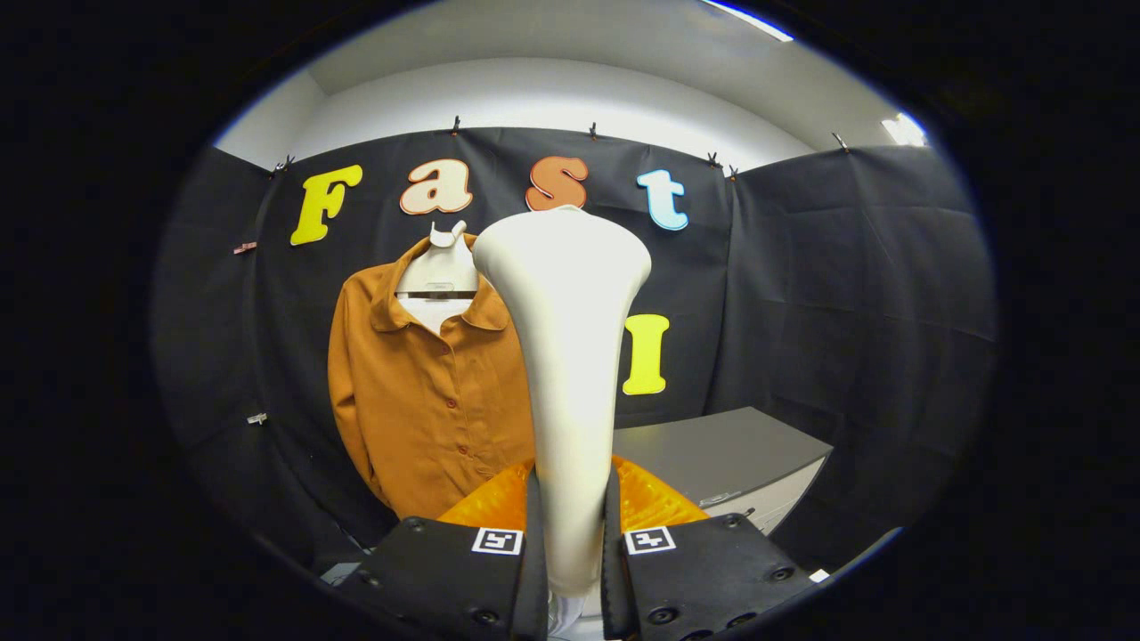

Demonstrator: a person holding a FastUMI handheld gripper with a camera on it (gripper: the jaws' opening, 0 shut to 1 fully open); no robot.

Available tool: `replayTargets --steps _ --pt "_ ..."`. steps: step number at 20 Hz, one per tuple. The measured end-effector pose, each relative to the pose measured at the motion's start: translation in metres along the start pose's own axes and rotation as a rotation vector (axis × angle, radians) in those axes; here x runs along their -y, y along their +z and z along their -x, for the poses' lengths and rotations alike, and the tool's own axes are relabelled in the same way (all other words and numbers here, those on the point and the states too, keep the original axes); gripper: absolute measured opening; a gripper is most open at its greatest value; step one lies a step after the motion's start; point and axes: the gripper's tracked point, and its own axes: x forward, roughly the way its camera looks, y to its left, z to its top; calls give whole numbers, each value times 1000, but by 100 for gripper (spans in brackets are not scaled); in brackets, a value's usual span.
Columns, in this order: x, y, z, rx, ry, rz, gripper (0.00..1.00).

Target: Iron the clothes twice with a garment steamer, once on the left side and once on the right side.

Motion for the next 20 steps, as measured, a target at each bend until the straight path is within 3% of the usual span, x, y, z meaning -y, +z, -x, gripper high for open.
replayTargets --steps 20 --pt "8 -7 4 -18 -3 4 27"
